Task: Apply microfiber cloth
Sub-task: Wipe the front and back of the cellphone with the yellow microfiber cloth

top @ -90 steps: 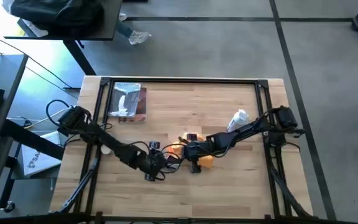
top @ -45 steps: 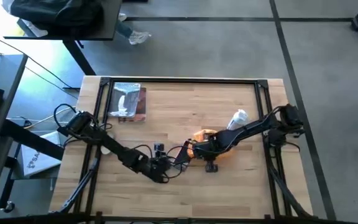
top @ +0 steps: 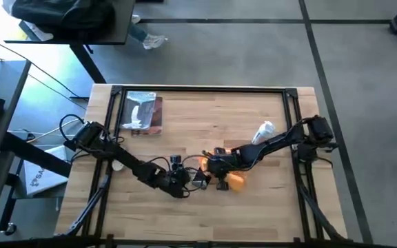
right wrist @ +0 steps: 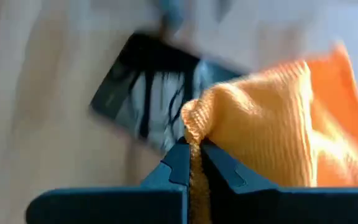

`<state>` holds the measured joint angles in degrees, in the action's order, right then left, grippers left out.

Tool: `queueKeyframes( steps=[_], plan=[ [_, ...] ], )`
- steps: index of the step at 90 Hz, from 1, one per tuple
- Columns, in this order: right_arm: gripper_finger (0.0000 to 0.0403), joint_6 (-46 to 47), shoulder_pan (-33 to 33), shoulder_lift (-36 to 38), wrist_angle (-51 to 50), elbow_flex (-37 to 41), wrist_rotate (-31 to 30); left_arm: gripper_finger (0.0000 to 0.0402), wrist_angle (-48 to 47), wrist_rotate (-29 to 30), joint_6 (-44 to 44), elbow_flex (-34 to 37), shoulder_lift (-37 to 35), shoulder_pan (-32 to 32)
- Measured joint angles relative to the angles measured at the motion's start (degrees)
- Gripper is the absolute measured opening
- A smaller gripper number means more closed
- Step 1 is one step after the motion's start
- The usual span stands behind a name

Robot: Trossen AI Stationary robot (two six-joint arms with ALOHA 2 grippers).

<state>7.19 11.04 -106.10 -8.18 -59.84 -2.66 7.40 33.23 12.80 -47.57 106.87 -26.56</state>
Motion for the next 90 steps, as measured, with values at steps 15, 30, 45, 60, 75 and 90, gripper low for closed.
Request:
queueKeyframes(
  steps=[15,30,45,60,75,90],
  plan=[
    [0.0,-3.71,-1.93,1.46,-8.99,-3.53,-1.58,0.0145,1.14,-2.38,1.07,-0.07,-0.02,-2.09],
    [0.0,-1.3,-1.13,4.52,-25.72,-6.42,-2.78,0.0145,-1.31,0.15,2.5,-0.15,-0.11,-3.73],
    [0.0,3.96,-0.72,3.34,-22.82,-3.69,2.29,0.0145,1.74,1.01,2.02,-0.15,0.54,-2.51],
    [0.0,3.37,-0.92,-1.41,-9.91,-1.88,2.67,0.0145,8.52,-4.31,2.16,-0.26,4.03,-1.15],
    [0.0,-1.04,-2.24,-5.27,-2.97,-4.39,0.81,0.0145,9.89,-4.75,3.15,-0.74,5.6,-1.98],
    [0.0,-4.7,-2.73,-3.75,-5.4,-8.0,-0.13,0.0145,7.14,-3.06,0.2,-1.75,3.52,-3.69]
  ],
)
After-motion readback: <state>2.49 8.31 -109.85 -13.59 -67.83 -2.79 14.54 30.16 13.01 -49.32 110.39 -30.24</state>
